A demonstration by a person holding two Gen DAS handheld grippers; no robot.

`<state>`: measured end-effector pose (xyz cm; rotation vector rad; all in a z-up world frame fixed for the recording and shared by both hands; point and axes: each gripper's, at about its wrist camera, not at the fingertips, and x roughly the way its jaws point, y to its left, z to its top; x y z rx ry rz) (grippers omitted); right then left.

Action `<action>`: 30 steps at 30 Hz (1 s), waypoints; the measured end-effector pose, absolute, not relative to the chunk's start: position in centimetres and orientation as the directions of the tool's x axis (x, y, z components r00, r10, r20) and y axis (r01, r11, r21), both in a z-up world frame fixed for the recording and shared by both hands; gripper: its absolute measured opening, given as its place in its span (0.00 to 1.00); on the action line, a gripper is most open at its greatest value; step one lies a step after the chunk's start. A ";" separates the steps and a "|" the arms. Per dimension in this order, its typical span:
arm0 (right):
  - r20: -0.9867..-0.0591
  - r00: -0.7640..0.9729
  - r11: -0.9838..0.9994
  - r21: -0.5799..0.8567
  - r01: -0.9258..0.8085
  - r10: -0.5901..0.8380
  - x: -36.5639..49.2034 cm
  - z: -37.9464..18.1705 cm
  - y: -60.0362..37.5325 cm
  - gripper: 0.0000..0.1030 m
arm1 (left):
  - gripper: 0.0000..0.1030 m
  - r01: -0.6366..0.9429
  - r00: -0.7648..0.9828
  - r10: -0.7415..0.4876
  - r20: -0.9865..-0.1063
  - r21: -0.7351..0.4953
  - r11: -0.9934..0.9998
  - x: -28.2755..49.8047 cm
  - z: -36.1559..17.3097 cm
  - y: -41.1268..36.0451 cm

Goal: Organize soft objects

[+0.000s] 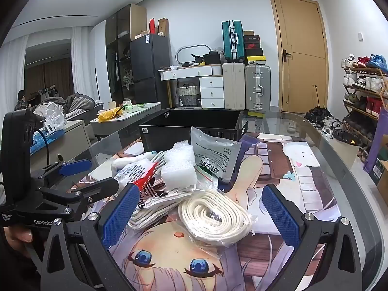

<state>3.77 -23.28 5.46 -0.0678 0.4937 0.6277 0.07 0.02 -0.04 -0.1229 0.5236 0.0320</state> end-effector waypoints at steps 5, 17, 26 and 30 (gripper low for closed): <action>-0.463 0.699 0.812 0.084 -0.578 0.546 3.8 5.4 -23.3 1.00 | 1.00 -0.059 0.866 -0.005 -0.500 -0.112 0.992 0.1 -0.2 0.0; -0.462 0.700 0.811 0.078 -0.580 0.544 3.8 5.4 -23.3 1.00 | 1.00 -0.058 0.865 0.002 -0.501 -0.098 0.994 0.2 -0.3 0.1; -0.462 0.700 0.811 0.077 -0.579 0.544 3.8 5.4 -23.2 1.00 | 1.00 -0.056 0.866 0.001 -0.499 -0.096 0.994 0.2 -0.3 0.1; -0.462 0.701 0.812 0.075 -0.579 0.543 3.8 5.4 -23.2 1.00 | 1.00 -0.053 0.867 -0.001 -0.498 -0.094 0.994 0.1 -0.2 0.0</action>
